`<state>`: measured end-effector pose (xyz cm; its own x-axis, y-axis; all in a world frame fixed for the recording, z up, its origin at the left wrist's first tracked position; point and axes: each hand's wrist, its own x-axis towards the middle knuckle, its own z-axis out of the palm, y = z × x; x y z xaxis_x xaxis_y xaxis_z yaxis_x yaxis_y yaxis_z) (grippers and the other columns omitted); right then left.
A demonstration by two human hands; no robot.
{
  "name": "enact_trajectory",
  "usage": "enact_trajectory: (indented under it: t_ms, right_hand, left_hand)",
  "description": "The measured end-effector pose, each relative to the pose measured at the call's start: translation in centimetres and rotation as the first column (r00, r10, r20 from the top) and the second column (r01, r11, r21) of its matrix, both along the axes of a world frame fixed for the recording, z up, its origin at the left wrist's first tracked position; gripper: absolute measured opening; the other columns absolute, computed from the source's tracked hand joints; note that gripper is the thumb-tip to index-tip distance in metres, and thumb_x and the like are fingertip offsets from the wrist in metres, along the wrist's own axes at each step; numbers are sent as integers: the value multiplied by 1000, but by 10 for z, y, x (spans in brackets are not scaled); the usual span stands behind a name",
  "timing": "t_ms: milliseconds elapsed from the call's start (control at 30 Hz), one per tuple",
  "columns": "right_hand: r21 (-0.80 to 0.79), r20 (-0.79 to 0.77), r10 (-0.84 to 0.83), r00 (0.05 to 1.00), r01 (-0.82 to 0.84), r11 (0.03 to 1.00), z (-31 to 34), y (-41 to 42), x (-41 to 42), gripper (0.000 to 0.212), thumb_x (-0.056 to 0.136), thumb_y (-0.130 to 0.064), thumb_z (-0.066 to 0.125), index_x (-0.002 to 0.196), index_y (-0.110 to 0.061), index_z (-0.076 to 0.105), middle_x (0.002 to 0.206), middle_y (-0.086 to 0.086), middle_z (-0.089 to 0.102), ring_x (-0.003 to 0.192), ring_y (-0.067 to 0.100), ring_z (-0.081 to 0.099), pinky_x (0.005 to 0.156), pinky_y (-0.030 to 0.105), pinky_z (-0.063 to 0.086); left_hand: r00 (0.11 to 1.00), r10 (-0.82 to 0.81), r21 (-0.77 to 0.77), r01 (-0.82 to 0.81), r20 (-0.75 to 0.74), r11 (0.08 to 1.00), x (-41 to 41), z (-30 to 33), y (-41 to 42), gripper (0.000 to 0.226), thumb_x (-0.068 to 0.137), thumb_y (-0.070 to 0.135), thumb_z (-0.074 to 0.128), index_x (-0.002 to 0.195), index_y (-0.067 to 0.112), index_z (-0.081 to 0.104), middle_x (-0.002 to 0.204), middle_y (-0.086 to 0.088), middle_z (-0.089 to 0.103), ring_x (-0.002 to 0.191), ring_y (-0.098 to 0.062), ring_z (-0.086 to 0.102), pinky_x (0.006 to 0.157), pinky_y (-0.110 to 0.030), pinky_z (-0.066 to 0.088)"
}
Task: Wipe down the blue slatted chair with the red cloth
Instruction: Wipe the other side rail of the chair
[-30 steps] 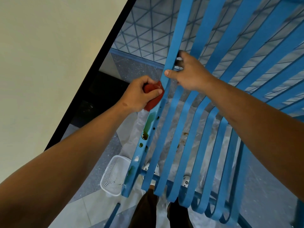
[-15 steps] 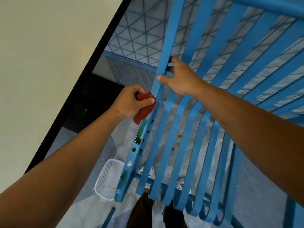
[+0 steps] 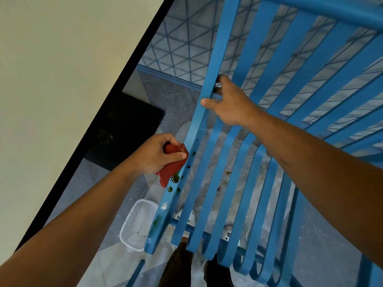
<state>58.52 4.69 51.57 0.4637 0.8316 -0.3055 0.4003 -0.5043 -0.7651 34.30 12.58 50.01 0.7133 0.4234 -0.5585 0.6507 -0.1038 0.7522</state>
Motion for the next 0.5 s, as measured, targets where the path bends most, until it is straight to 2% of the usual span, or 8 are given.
enact_trajectory:
  t_ms: [100,167,233,300,367,433,500]
  right_hand:
    - [1,5,-8,1000,8,1000,0,0,-1,67,92,-36,73,147,-17,38,140,-2,56,129,18,54,109,41,47]
    - [10,1,-18,1000,18,1000,1,0,0,67,93,-34,73,147,-17,38,141,-1,55,129,17,53,109,41,47]
    - [13,1,-23,1000,23,1000,1,-1,-1,69,93,-34,73,149,-17,36,143,-1,54,131,18,53,109,41,47]
    - [3,6,-19,1000,19,1000,0,-1,-2,72,92,-36,73,150,-18,35,146,-1,52,133,18,51,111,41,46]
    - [0,4,-18,1000,18,1000,0,-2,-1,73,91,-38,74,150,-20,34,147,-2,52,134,18,51,111,44,46]
    - [-1,4,-18,1000,18,1000,0,-2,-2,74,91,-38,74,150,-19,35,146,-2,52,134,19,51,111,45,46]
    - [-2,3,-19,1000,19,1000,1,-2,-2,73,91,-37,74,150,-18,35,146,-1,53,134,19,52,112,44,45]
  left_hand:
    - [1000,-3,63,1,24,998,16,3,6,23,81,23,82,96,13,67,91,2,70,84,-13,68,67,-23,59]
    - [997,32,110,-39,66,993,31,6,9,27,81,22,82,97,6,68,92,-4,71,82,-16,68,61,-16,56]
    - [994,59,148,-72,93,986,45,7,13,28,81,23,83,97,5,69,95,-11,73,82,-22,70,56,-17,55]
    - [991,74,163,-93,114,982,53,7,14,28,81,21,83,97,4,69,98,-14,73,84,-24,69,64,-20,56]
    - [989,96,154,-113,115,982,53,7,9,28,82,19,82,99,2,68,98,-12,72,84,-19,67,67,-18,56]
    - [992,97,138,-107,80,985,46,7,6,26,84,21,80,100,5,68,99,-7,72,87,-17,68,67,-17,55]
    - [998,55,105,-56,14,993,35,6,7,23,85,24,79,99,12,67,101,-6,72,92,-19,70,71,-25,59]
